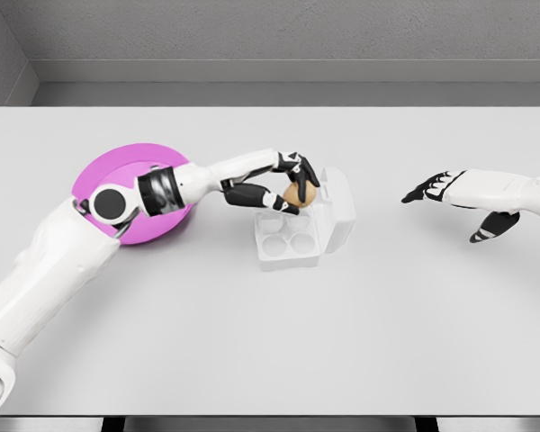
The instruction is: Pack egg into the box and close the box lid
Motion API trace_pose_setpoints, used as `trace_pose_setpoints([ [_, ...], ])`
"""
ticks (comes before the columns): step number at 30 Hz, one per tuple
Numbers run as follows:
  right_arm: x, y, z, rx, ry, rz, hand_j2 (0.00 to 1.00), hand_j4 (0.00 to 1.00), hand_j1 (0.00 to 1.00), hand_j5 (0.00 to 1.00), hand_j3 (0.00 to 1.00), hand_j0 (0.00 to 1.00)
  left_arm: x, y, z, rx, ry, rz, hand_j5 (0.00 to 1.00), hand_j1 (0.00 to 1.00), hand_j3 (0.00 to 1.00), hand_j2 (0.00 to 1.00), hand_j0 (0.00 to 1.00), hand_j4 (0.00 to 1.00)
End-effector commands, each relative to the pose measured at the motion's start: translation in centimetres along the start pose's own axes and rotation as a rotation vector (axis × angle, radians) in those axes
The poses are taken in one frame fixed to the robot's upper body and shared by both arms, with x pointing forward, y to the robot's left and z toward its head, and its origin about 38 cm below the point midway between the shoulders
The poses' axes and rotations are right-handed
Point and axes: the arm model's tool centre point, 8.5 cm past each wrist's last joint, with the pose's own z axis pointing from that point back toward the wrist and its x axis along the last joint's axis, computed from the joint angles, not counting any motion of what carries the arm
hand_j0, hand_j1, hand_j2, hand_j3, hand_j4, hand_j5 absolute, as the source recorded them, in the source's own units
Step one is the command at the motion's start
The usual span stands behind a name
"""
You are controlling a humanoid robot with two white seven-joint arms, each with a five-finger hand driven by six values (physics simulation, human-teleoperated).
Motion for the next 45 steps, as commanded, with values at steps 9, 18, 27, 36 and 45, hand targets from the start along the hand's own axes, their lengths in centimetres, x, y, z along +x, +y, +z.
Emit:
trace_pose_setpoints([
  [9,0.0,0.0,0.1,-0.003,0.000,-0.005,1.00,1.00,1.00,1.00,1.00,1.00,-0.6,-0.2,0.1,0.026,-0.052,-0.017,0.32,0.32,0.32,0.32,0.32,0.32],
  [18,0.0,0.0,0.1,-0.003,0.000,-0.005,1.00,1.00,1.00,1.00,1.00,1.00,-0.9,-0.9,-0.7,0.023,-0.057,0.000,0.32,0.32,0.32,0.32,0.32,0.32],
  [27,0.0,0.0,0.1,-0.003,0.000,-0.005,1.00,1.00,1.00,1.00,1.00,1.00,-1.1,-0.6,-0.3,0.028,-0.049,-0.001,0.49,0.49,0.49,0.49,0.49,0.49],
  [36,0.0,0.0,0.1,-0.003,0.000,-0.005,1.00,1.00,1.00,1.00,1.00,1.00,-0.8,-0.4,-0.4,0.038,-0.058,-0.005,0.55,0.55,0.55,0.55,0.55,0.55],
  [45,-0.2,0.2,0.5,0.003,0.010,-0.007,1.00,1.00,1.00,1.00,1.00,1.00,-0.7,-0.1,-0.2,0.052,-0.061,-0.005,0.61,0.61,0.61,0.61,0.61,0.61],
])
